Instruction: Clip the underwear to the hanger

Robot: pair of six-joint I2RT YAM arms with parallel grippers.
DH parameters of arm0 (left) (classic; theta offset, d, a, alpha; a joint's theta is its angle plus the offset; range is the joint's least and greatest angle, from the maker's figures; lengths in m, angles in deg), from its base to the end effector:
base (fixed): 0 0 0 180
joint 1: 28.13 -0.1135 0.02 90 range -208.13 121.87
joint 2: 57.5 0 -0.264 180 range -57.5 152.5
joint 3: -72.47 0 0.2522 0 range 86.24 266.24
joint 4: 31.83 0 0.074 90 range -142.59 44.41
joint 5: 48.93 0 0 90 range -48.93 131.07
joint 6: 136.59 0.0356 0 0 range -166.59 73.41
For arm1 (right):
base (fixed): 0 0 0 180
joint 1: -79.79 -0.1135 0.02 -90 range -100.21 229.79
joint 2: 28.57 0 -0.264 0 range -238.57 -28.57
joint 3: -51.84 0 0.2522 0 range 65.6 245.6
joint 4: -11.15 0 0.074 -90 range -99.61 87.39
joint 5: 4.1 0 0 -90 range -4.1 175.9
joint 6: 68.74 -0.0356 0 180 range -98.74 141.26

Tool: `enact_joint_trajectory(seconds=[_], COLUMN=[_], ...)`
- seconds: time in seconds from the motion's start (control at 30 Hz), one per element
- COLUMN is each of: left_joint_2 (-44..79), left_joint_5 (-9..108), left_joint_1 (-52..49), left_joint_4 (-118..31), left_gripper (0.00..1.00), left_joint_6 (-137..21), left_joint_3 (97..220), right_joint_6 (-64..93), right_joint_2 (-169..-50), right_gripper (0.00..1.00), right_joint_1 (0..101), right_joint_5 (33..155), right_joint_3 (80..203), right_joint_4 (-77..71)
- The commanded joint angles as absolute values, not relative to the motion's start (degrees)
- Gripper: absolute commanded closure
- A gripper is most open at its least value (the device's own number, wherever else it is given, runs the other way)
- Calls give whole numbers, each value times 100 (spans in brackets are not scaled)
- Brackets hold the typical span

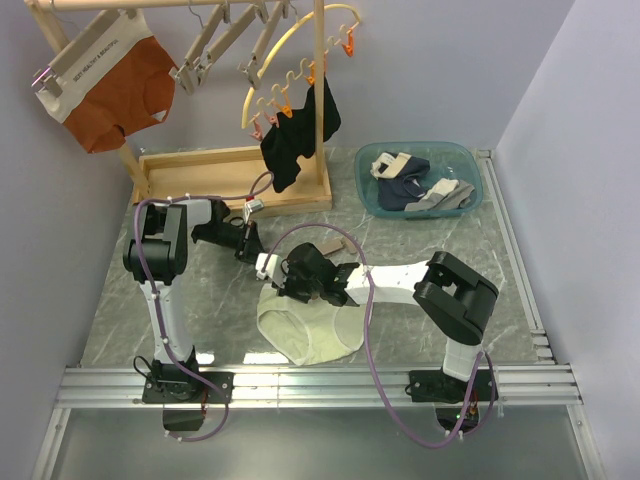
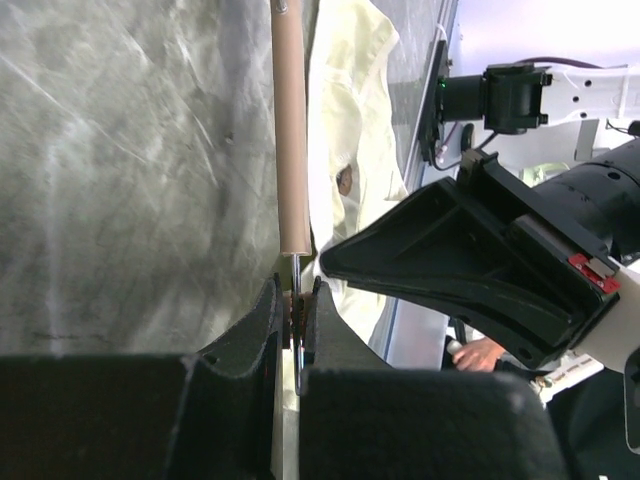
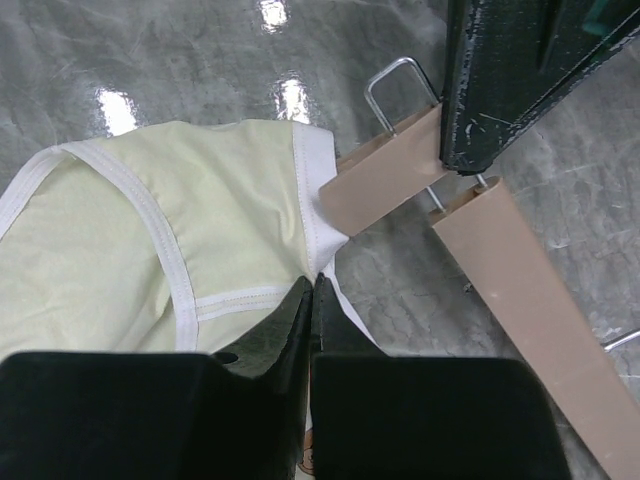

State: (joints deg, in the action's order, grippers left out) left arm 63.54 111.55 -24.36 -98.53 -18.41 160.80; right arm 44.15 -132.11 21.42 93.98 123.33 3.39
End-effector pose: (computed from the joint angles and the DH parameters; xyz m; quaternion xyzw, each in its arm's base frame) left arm 0.3513 -0.0568 0.1187 0.1785 0.7956 -0.5762 0.0561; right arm 0.1948 0.3257 0.1664 -0.6109 0.6661 0.1897 0.3835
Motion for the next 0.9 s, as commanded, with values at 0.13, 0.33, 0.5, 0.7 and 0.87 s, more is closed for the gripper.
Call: enact_joint_trajectory(seconds=[0.13,0.33,0.5,0.7,0.87], left_joint_2=[6441,6415,6406,6300,6169], left_joint_5=[11262,11253,11227,11060,10928], left_joint_1=[-2391,-2391,-2391,-2391,-2391], left_joint_4=[-10438,-10474,-10430,-10298,-10000], left_gripper=[99,99,99,99,78], left_joint_6=[-1267,-1152,-1152,-1196,-1424], left_joint_3=[16050,15962,15936,15822,15725], right_joint_6=[4481,4446,4402,4332,4341], right_joint_2=[-13122,-13122,-13131,-13193,-13202], right_gripper=[100,100,100,100,100], right_joint_1=[2143,2187,2213,2231,2231], right_joint_5=[9180,9153,9179,9170,9188], right_joint_3=[12492,12527,12589,12659,12686], right_joint_4=[548,566,513,478,407])
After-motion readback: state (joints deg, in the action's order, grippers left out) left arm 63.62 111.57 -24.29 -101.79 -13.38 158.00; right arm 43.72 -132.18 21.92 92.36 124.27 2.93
